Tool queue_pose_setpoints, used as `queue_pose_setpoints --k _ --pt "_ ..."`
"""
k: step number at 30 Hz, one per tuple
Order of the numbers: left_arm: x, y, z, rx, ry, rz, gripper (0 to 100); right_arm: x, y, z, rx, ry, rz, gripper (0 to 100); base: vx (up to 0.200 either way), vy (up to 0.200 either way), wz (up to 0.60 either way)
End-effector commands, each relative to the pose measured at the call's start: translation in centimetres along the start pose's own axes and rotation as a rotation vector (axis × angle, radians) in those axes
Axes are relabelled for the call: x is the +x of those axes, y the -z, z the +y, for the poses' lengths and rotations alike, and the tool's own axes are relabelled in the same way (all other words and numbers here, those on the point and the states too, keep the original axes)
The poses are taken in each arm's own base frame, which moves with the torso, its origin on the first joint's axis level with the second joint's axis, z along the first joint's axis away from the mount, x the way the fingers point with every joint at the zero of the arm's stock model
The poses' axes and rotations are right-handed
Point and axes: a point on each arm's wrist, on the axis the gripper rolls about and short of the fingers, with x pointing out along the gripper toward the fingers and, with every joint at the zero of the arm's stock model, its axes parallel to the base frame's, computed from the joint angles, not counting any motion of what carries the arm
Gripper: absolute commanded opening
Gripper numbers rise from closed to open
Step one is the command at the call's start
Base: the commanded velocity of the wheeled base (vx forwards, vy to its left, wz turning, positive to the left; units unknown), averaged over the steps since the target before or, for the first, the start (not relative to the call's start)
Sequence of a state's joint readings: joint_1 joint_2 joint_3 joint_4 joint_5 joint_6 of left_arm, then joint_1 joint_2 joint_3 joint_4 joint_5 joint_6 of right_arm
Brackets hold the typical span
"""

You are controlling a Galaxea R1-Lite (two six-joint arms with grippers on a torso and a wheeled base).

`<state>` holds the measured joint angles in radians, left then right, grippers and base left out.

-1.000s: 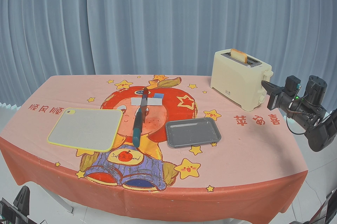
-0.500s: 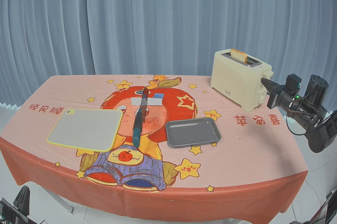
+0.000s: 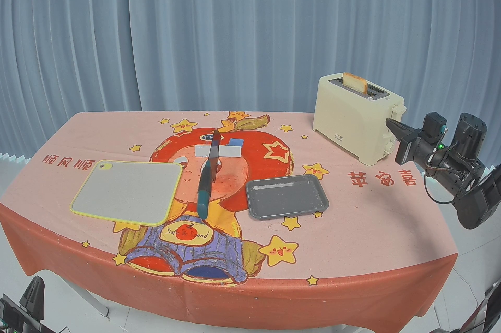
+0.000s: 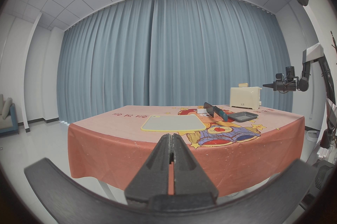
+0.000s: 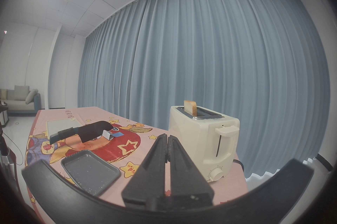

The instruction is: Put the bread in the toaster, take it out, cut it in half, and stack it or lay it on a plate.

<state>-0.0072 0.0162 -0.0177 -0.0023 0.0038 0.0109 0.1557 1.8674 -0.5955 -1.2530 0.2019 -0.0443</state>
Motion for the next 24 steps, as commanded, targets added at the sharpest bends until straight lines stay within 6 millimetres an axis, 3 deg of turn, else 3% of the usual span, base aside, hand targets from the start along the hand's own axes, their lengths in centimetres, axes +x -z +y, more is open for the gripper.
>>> queue_pose_setpoints --k 1,24 --pt "0.12 0.49 0.0 0.0 0.0 0.016 0 0.03 0.0 -0.03 0.0 0.0 -0.001 0 0.0 0.0 0.0" --pt "0.12 0.5 -0.01 0.0 -0.002 0.018 0 0.2 -0.1 -0.07 0.005 0.002 -0.005 0 0.0 0.0 0.0"
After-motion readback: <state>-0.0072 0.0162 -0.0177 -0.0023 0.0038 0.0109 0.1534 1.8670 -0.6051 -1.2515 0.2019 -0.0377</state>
